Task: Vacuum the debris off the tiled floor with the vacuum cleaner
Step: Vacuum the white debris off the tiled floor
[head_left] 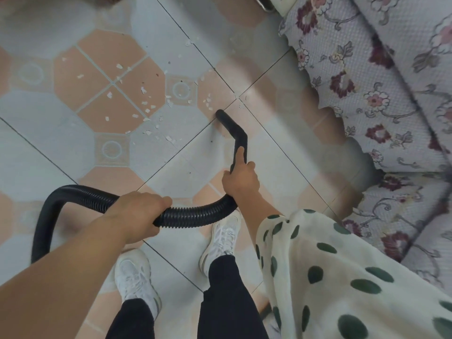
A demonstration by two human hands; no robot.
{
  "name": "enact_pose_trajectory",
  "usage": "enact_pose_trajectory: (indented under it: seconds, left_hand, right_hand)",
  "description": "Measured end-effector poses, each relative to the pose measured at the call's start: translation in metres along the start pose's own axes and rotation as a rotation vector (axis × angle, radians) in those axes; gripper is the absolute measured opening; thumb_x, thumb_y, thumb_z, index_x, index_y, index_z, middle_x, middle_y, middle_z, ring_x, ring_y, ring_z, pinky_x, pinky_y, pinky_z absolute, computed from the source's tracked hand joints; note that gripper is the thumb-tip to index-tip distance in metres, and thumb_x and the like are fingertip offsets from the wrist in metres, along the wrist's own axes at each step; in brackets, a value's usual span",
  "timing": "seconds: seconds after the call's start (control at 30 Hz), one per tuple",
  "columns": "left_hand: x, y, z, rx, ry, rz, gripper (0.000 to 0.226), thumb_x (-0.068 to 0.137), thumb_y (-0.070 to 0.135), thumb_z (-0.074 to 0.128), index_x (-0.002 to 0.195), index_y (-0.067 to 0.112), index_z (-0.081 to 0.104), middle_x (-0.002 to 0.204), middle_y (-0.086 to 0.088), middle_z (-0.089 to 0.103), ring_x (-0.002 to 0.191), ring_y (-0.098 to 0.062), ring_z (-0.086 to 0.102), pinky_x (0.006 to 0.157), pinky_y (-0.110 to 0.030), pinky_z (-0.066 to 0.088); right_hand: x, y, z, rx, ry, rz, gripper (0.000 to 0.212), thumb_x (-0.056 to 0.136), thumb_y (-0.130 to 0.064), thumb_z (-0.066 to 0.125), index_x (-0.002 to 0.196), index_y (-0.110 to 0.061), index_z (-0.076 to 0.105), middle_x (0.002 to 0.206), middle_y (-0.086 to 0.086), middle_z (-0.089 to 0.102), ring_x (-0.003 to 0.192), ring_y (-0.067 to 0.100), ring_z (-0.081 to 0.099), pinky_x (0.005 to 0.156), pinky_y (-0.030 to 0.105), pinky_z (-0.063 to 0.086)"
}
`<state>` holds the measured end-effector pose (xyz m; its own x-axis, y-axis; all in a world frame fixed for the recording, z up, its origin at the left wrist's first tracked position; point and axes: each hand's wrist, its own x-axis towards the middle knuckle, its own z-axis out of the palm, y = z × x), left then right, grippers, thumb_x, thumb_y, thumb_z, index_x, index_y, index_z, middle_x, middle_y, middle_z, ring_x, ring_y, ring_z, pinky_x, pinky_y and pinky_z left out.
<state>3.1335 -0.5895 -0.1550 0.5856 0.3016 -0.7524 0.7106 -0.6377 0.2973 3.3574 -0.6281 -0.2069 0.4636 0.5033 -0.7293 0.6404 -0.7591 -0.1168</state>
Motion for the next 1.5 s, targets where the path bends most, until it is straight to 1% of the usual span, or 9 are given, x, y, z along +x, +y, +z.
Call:
enact_pose_trajectory:
  seconds: [0.17, 0.33, 0.5, 0.73, 0.93, 1.23, 1.37, 1.43, 1.5]
  left_hand:
    - [0.023, 0.028, -0.012, -0.057, -0.021, 0.008, 0.018, 0.082, 0.026, 0.053, 0.093, 0.029, 0.039, 0.085, 0.009, 0.05, 0.08, -0.017, 0.052, 0.062, -0.029, 0.036]
    - [0.042, 0.051, -0.016, -0.08, -0.019, 0.033, 0.02, 0.082, 0.025, 0.054, 0.091, 0.028, 0.036, 0.076, 0.009, 0.045, 0.076, -0.017, 0.052, 0.061, -0.029, 0.036]
    - [0.051, 0.063, -0.022, -0.05, -0.001, 0.055, 0.021, 0.083, 0.025, 0.053, 0.091, 0.028, 0.034, 0.081, 0.009, 0.045, 0.075, -0.017, 0.048, 0.059, -0.029, 0.031]
    - [0.068, 0.066, -0.036, -0.026, 0.021, 0.041, 0.024, 0.084, 0.026, 0.053, 0.092, 0.027, 0.03, 0.079, 0.009, 0.041, 0.074, -0.017, 0.047, 0.053, -0.027, 0.028]
    - [0.072, 0.074, -0.04, -0.01, 0.012, 0.056, 0.023, 0.084, 0.025, 0.053, 0.091, 0.027, 0.031, 0.081, 0.009, 0.043, 0.075, -0.017, 0.049, 0.061, -0.029, 0.036]
    - [0.069, 0.083, -0.029, 0.069, -0.025, 0.095, 0.022, 0.086, 0.024, 0.051, 0.106, 0.025, 0.042, 0.087, 0.008, 0.045, 0.076, -0.017, 0.046, 0.064, -0.028, 0.032]
    - [0.071, 0.076, -0.028, 0.083, 0.013, 0.07, 0.021, 0.086, 0.023, 0.051, 0.094, 0.026, 0.032, 0.084, 0.008, 0.042, 0.075, -0.017, 0.044, 0.056, -0.027, 0.027]
    - [0.073, 0.068, -0.028, 0.089, 0.042, 0.047, 0.019, 0.087, 0.025, 0.051, 0.096, 0.025, 0.034, 0.083, 0.007, 0.04, 0.074, -0.018, 0.043, 0.05, -0.026, 0.021]
    - [0.072, 0.061, -0.028, 0.089, 0.064, 0.016, 0.019, 0.086, 0.026, 0.052, 0.099, 0.023, 0.038, 0.083, 0.008, 0.041, 0.074, -0.018, 0.043, 0.052, -0.028, 0.023]
  right_hand:
    - [0.02, 0.013, -0.027, -0.128, 0.011, 0.004, 0.085, 0.095, -0.022, 0.052, 0.157, -0.024, -0.007, 0.129, 0.014, 0.037, 0.092, 0.029, 0.056, 0.07, 0.034, 0.042]
    - [0.032, 0.031, -0.042, -0.185, 0.034, 0.054, 0.095, 0.088, -0.014, 0.059, 0.156, -0.024, -0.007, 0.131, 0.016, 0.037, 0.103, 0.03, 0.052, 0.071, 0.033, 0.04]
    - [0.036, 0.052, -0.046, -0.169, 0.03, 0.07, 0.09, 0.092, -0.017, 0.054, 0.156, -0.023, -0.009, 0.127, 0.016, 0.038, 0.099, 0.03, 0.054, 0.071, 0.034, 0.039]
    - [0.059, 0.058, -0.062, -0.084, 0.068, 0.046, 0.082, 0.095, -0.018, 0.049, 0.157, -0.022, -0.005, 0.128, 0.018, 0.039, 0.092, 0.031, 0.056, 0.072, 0.036, 0.045]
    - [0.056, 0.071, -0.069, -0.068, 0.043, 0.057, 0.079, 0.097, -0.02, 0.046, 0.157, -0.023, -0.004, 0.129, 0.018, 0.039, 0.087, 0.029, 0.053, 0.07, 0.036, 0.044]
    - [0.033, 0.099, -0.05, -0.024, 0.032, 0.137, 0.077, 0.098, -0.022, 0.044, 0.156, -0.023, -0.006, 0.123, 0.016, 0.041, 0.077, 0.026, 0.049, 0.065, 0.034, 0.042]
    - [0.045, 0.088, -0.051, 0.001, 0.062, 0.117, 0.077, 0.099, -0.022, 0.044, 0.157, -0.022, -0.007, 0.126, 0.017, 0.04, 0.077, 0.026, 0.048, 0.066, 0.034, 0.042]
    - [0.053, 0.078, -0.052, 0.006, 0.073, 0.088, 0.078, 0.098, -0.022, 0.045, 0.157, -0.021, -0.006, 0.126, 0.017, 0.04, 0.077, 0.025, 0.047, 0.066, 0.034, 0.041]
    - [0.06, 0.067, -0.052, -0.007, 0.074, 0.045, 0.078, 0.098, -0.022, 0.046, 0.157, -0.021, -0.005, 0.126, 0.017, 0.04, 0.076, 0.024, 0.046, 0.066, 0.035, 0.04]
